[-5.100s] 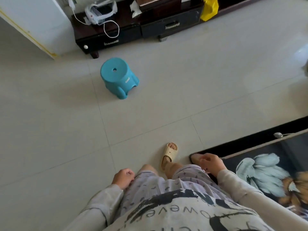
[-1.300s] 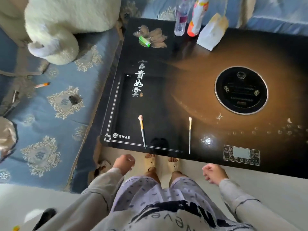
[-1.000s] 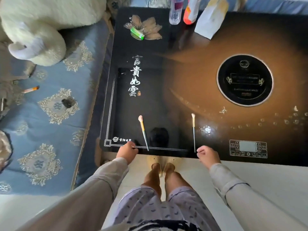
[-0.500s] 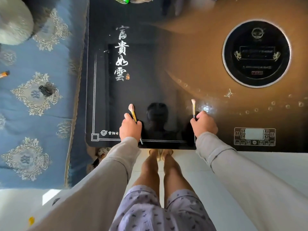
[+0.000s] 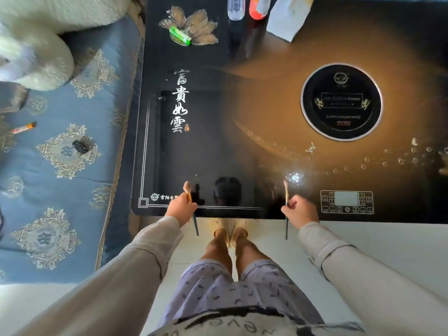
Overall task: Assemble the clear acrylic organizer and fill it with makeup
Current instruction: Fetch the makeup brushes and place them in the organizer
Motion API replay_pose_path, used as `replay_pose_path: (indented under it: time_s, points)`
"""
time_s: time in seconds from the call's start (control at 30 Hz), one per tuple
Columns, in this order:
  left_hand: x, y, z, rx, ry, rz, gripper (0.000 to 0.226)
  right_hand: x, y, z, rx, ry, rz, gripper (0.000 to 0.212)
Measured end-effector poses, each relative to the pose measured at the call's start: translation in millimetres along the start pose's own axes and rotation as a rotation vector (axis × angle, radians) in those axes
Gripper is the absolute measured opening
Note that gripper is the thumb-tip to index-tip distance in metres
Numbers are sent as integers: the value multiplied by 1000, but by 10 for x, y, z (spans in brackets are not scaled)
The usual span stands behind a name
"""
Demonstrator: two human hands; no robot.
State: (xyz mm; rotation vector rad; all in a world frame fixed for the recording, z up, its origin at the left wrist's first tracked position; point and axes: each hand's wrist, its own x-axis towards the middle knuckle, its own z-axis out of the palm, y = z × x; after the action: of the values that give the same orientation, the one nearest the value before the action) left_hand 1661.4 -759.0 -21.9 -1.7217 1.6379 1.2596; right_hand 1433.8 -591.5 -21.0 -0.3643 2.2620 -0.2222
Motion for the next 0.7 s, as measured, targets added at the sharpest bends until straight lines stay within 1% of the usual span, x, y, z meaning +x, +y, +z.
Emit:
replay_pose_path:
  time_s: [0.07,0.1,0.13,0.23,0.27,0.37,0.43,0.53,0.63,0.7]
  points:
    - [-181,-160,27,13,23,21,39,-176,166,-27,45,-26,3,23]
    - [-266,-246,50,9,26,25,41,-261,257,-31,60,-41,3,25]
    - [-345,-326,75,4,24,15,39,-342,344,-32,60,-52,2,24]
    - [-545,-566,151,5,-6,-50,33,-503,594,-11,67,-58,7,9]
    - [-603,-644,170,21,-23,-67,31,-541,653,-7,73,-62,13,10]
    - [-707,-833,211,68,-32,-98,28,-588,749,-12,77,-49,21,25]
    - [-734,-875,250,55,-16,-100,24,-574,767,-36,83,-16,10,30]
    - [-725,-838,291,24,-10,-83,26,-543,757,-99,81,29,-11,28]
    - [-677,-733,280,94,-27,-22,21,-565,759,-180,121,77,-12,36]
    - [-630,-641,264,121,-48,18,21,-610,799,-213,161,106,4,35]
